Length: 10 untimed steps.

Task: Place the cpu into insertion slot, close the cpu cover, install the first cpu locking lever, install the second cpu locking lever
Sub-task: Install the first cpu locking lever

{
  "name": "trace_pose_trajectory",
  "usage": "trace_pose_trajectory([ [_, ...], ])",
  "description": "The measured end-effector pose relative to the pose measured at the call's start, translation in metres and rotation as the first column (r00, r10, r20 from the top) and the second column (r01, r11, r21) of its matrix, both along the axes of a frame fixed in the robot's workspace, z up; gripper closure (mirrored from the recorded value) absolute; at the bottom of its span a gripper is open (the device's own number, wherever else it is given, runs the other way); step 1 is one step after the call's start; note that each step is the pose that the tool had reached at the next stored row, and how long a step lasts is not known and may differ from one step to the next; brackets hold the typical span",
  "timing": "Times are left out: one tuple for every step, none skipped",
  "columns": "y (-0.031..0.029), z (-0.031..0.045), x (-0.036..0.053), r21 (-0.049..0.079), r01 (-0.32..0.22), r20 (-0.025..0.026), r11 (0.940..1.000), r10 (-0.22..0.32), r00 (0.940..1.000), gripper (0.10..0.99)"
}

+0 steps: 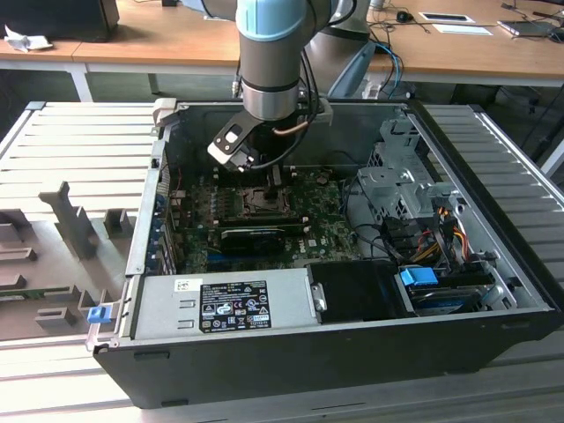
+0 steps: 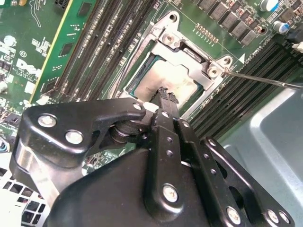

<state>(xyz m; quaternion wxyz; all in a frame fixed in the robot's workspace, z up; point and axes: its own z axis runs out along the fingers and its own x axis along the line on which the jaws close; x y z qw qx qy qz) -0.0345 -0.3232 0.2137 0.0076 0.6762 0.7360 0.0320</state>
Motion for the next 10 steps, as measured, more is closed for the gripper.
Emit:
trace_pose_trajectory([
  [0.0, 0.0016, 0.0, 0.0, 0.0, 0.0, 1.0, 0.0, 1.0, 0.98],
  [0.0, 0.0026, 0.0, 0.0, 0.0, 0.0, 1.0, 0.0, 1.0, 0.98],
  [0.0, 0.0045, 0.0, 0.0, 0.0, 0.0, 1.0, 0.0, 1.0, 0.98],
  [0.0, 0.0055, 0.0, 0.0, 0.0, 0.0001, 1.0, 0.0, 1.0, 0.98],
  [0.0, 0.0056, 0.0, 0.0, 0.0, 0.0003, 1.0, 0.0, 1.0, 0.98],
  [0.0, 0.006, 0.0, 0.0, 0.0, 0.0, 1.0, 0.0, 1.0, 0.98],
  [0.0, 0.0064, 0.0, 0.0, 0.0, 0.0001, 1.0, 0.0, 1.0, 0.98],
  [0.0, 0.0065, 0.0, 0.0, 0.0, 0.0002, 1.0, 0.0, 1.0, 0.98],
  [0.0, 0.0068, 0.0, 0.0, 0.0, 0.0, 1.0, 0.0, 1.0, 0.98],
  [0.0, 0.0072, 0.0, 0.0, 0.0, 0.0, 1.0, 0.0, 1.0, 0.98],
])
